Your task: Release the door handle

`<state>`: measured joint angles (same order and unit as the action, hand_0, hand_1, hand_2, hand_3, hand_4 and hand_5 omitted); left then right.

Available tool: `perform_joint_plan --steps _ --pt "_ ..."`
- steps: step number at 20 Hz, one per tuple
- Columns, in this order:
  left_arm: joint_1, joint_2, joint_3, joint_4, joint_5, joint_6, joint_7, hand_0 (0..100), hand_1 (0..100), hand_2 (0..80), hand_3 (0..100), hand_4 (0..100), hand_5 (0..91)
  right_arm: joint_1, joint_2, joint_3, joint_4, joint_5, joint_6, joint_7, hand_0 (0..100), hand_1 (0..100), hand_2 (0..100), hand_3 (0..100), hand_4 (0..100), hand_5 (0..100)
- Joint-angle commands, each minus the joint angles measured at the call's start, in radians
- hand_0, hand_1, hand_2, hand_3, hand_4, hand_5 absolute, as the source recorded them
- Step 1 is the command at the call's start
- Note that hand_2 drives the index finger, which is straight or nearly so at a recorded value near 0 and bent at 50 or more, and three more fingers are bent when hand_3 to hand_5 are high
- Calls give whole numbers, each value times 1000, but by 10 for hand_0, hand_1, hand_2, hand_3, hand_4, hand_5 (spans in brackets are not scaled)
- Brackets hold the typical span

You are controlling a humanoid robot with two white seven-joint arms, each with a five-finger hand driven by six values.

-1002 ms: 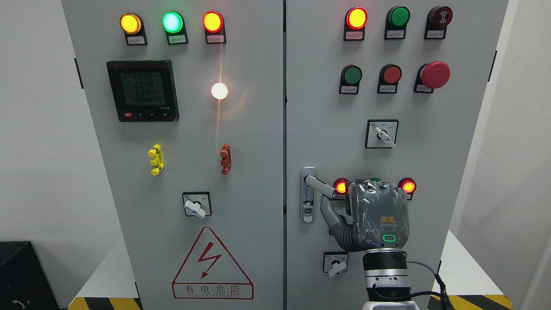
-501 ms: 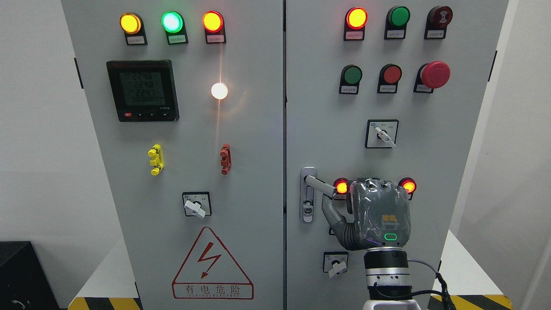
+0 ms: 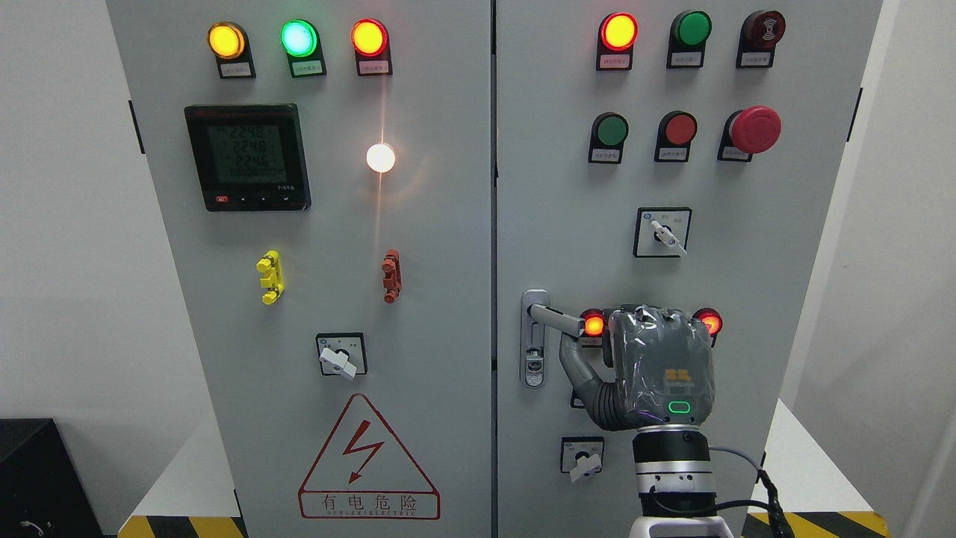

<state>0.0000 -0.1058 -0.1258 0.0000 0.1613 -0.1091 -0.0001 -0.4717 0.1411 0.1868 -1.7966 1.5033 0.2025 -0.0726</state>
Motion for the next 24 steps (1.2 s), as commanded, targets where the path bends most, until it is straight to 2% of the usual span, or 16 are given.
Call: perform_joint_plan --steps 1,14,21,24 --pt "-26 0 0 29 0 0 0 120 556 0 0 0 0 -1 0 -1 -1 0 0 0 488 380 949 1000 1000 1000" --pt "-26 0 0 29 1 0 0 120 556 0 0 0 0 5 2 -1 -4 -6 0 -1 500 370 947 1000 1000 1000" --pt "-26 0 0 29 0 0 0 120 556 0 0 0 0 39 0 0 -21 -6 -9 -7 511 362 943 1000 1000 1000" --pt "-26 0 0 29 0 0 0 120 556 0 0 0 0 77 -2 -1 -47 -6 -35 -9 514 351 921 1000 997 1000"
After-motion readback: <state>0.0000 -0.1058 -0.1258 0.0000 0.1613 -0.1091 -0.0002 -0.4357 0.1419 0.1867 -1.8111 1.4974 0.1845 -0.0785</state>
